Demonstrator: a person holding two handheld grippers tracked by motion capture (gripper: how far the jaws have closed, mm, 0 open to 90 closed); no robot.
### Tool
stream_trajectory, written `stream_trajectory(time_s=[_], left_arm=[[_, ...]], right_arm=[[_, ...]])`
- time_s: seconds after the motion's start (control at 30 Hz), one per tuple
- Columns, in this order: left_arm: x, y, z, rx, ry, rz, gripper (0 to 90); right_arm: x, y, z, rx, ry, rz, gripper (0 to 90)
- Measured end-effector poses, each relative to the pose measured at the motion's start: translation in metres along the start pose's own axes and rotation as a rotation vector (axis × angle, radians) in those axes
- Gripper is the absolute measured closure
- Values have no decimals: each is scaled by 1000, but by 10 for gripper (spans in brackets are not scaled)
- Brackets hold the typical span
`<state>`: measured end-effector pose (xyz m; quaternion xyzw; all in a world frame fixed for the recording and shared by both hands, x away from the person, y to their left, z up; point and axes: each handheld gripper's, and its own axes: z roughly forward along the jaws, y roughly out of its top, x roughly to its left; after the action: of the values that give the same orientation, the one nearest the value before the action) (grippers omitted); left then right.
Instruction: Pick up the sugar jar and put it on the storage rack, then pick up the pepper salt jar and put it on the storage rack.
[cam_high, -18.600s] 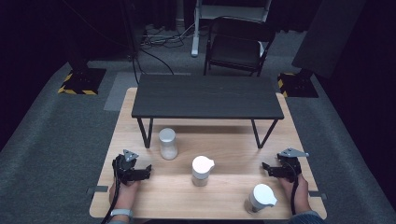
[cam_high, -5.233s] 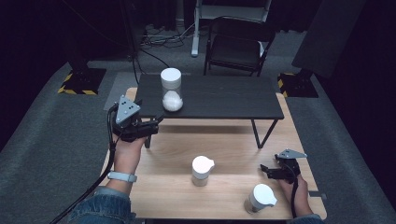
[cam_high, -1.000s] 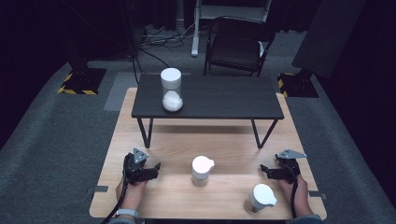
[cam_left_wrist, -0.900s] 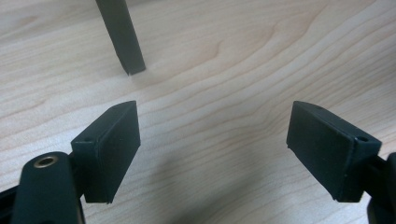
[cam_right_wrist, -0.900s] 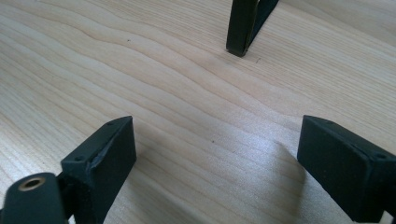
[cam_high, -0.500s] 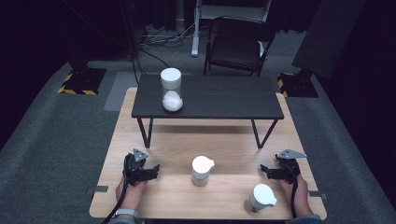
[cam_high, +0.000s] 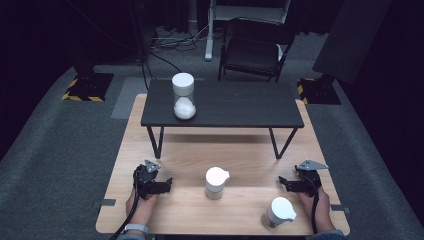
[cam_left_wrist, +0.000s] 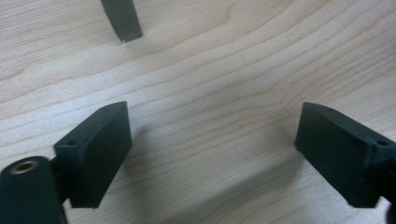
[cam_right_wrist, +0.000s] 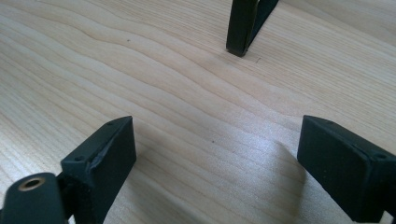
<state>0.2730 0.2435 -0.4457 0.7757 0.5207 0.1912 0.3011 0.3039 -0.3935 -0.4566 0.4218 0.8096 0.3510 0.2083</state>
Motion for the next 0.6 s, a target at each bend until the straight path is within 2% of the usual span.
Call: stream_trajectory(time_s=[0.13, 0.37, 0.6], left_arm=[[0, -1, 1, -2, -6, 8, 50], [0, -9, 3, -32, -12, 19, 5], [0, -10, 3, -33, -14, 17, 2]], right_arm=[[0, 0, 0, 0, 0, -1, 115], [0, 0, 0, 0, 0, 0, 115], [0, 0, 0, 0, 0, 0, 115]])
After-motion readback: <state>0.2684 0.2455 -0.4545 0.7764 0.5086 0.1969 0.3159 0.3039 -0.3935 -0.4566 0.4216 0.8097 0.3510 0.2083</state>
